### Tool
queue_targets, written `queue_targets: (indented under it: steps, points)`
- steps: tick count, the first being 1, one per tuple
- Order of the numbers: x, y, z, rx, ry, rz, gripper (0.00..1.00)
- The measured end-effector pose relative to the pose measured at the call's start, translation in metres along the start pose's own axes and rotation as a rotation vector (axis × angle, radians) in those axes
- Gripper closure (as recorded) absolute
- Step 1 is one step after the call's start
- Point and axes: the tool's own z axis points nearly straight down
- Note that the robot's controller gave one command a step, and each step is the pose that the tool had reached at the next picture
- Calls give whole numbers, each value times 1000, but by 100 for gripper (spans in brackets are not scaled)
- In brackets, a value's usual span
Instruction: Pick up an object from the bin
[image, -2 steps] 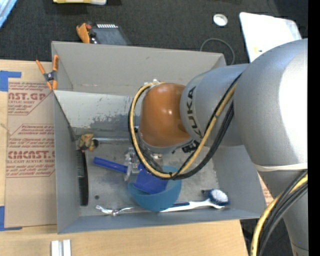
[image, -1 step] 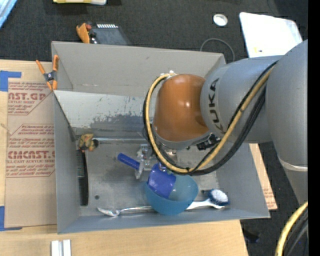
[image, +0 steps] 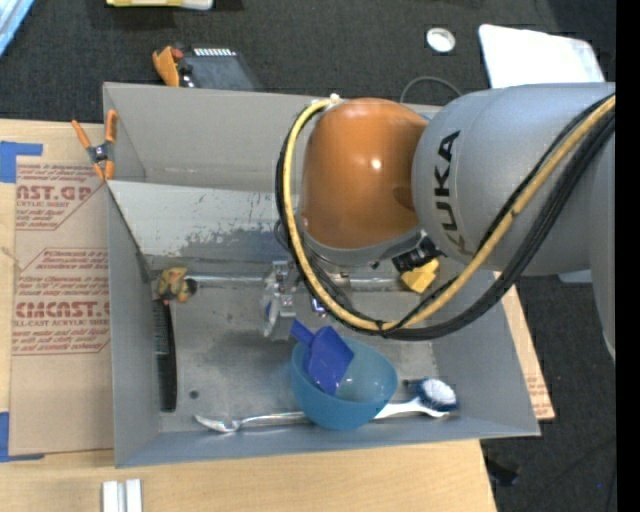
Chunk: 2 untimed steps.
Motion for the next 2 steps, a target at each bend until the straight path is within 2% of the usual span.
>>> queue_targets:
  steps: [1,2]
  points:
    - [5,4,-29,-3,1,-16,100]
    - [-11,-8,-40,-5,-14,29,100]
